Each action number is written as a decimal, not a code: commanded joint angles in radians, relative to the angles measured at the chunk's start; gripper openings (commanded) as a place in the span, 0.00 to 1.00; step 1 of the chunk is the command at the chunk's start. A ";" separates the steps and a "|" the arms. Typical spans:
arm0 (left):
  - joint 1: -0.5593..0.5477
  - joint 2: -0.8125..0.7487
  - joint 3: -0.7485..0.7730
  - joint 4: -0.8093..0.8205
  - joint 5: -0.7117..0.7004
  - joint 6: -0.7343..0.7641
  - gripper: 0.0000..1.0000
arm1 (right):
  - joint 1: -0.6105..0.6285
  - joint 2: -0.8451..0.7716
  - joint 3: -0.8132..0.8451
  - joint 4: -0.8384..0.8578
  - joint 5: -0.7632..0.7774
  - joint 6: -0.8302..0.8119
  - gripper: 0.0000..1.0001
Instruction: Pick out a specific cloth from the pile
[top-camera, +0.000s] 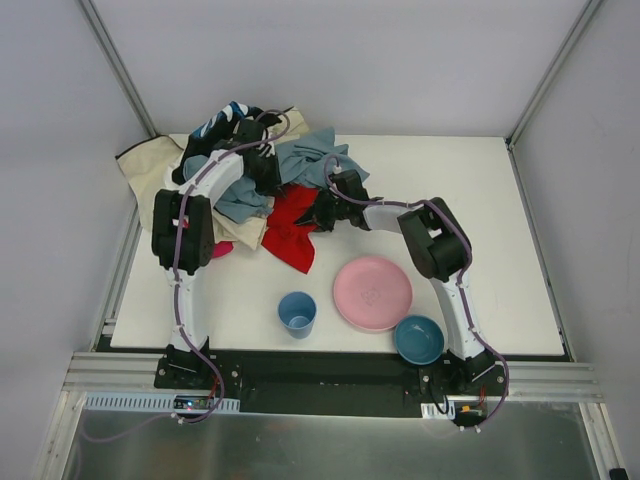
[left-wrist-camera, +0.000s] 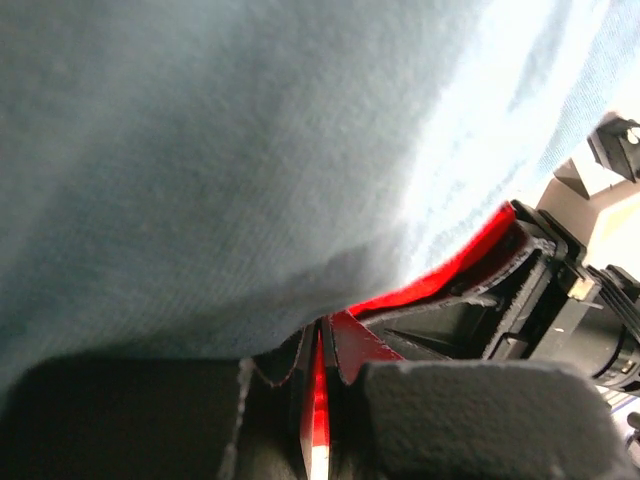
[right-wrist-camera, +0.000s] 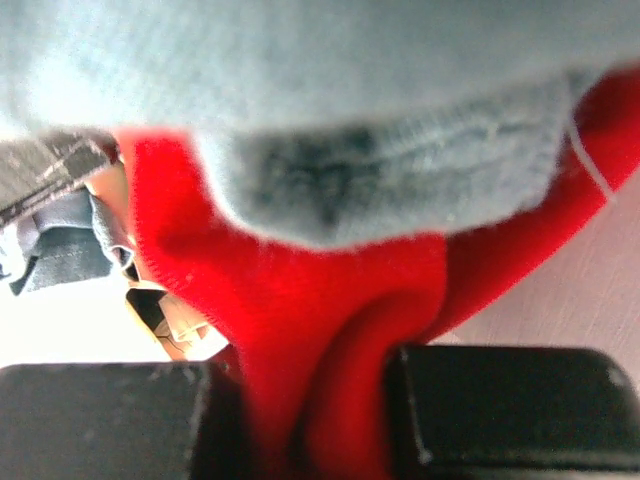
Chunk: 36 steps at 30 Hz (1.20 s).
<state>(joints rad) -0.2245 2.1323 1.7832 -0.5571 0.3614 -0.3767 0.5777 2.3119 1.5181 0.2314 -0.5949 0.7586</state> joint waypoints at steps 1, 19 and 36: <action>0.068 0.026 0.042 -0.009 -0.068 0.002 0.00 | -0.025 -0.055 -0.035 -0.056 -0.066 -0.027 0.01; 0.215 0.051 -0.028 -0.007 -0.116 -0.033 0.00 | -0.140 -0.193 -0.111 -0.089 -0.092 -0.079 0.01; 0.292 -0.008 -0.110 -0.007 -0.171 -0.019 0.00 | -0.314 -0.344 -0.185 -0.179 -0.108 -0.176 0.01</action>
<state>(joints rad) -0.0025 2.1498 1.7138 -0.5274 0.3382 -0.4000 0.3580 2.0903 1.3376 0.0826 -0.7158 0.6159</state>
